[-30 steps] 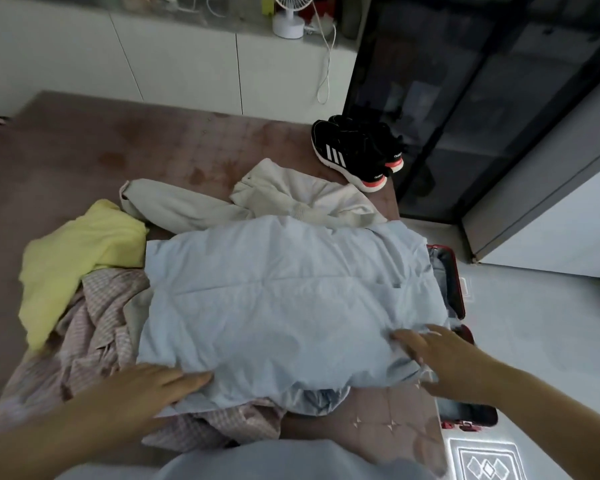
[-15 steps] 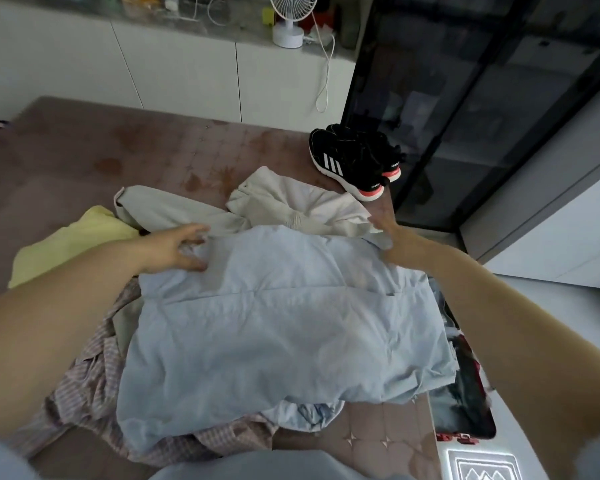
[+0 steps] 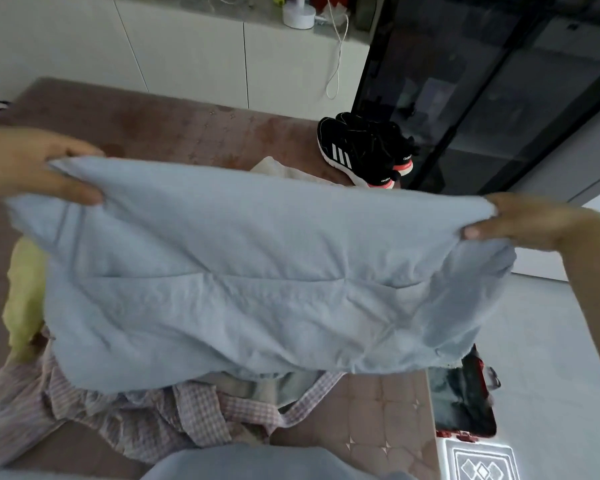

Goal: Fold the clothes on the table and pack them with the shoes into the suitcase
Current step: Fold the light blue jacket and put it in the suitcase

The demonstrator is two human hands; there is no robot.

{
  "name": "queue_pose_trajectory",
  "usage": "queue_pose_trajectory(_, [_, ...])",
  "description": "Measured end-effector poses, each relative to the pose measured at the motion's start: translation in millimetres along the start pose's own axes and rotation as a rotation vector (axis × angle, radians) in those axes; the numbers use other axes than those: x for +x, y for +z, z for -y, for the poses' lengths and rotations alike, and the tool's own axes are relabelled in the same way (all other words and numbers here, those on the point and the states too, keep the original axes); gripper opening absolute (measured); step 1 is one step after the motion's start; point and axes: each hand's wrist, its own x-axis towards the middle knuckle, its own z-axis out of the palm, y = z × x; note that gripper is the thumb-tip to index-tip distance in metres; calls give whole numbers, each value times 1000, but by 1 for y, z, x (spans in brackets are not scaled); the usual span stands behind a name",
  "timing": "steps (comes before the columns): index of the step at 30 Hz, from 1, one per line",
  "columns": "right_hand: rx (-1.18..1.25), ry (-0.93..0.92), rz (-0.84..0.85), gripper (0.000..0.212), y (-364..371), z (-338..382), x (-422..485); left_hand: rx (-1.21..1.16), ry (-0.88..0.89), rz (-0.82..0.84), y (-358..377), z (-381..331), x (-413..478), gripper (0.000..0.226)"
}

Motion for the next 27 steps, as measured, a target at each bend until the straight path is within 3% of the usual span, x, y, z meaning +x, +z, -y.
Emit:
queue_pose_trajectory(3, [231, -30, -252, 20, 8, 10, 19, 24, -105, -100, -14, -38, 12, 42])
queue_pose_trajectory(5, [315, -34, -410, 18, 16, 2, 44, 7, -130, -188, 0, -57, 23, 34])
queue_pose_trajectory(7, [353, -15, -434, 15, 32, -14, 66, -11, -154, -246, 26, -69, 30, 48])
queue_pose_trajectory(9, [333, 75, -349, 33, 51, -33, 79, -1, -166, -192, 53, -77, 30, 75])
queue_pose_trajectory(12, [232, 173, -284, 83, 77, -49, 86, 129, -19, -109, 97, -101, 23, 101])
queue_pose_trajectory(13, [194, 183, -312, 86, 85, -49, 85, 156, 68, -77, 115, -112, 16, 104])
queue_pose_trajectory(15, [157, 235, -401, 72, 98, -52, 80, 197, 192, -3, 154, -127, -3, 96])
queue_pose_trajectory(17, [141, 290, -438, 85, 108, -64, 74, 240, 217, 55, 194, -123, -21, 87])
queue_pose_trajectory(20, [54, 322, -408, 95, 123, -82, 58, 375, 263, -61, 231, -114, -44, 89])
queue_pose_trajectory(22, [-5, 328, -389, 80, 127, -96, 47, 455, 262, -107, 239, -114, -53, 92])
queue_pose_trajectory(25, [67, 286, -464, 35, 126, -104, 30, 479, 312, -189, 240, -115, -62, 95])
queue_pose_trajectory(27, [145, 254, -583, 27, 119, -108, 22, 464, 362, -255, 239, -116, -66, 99])
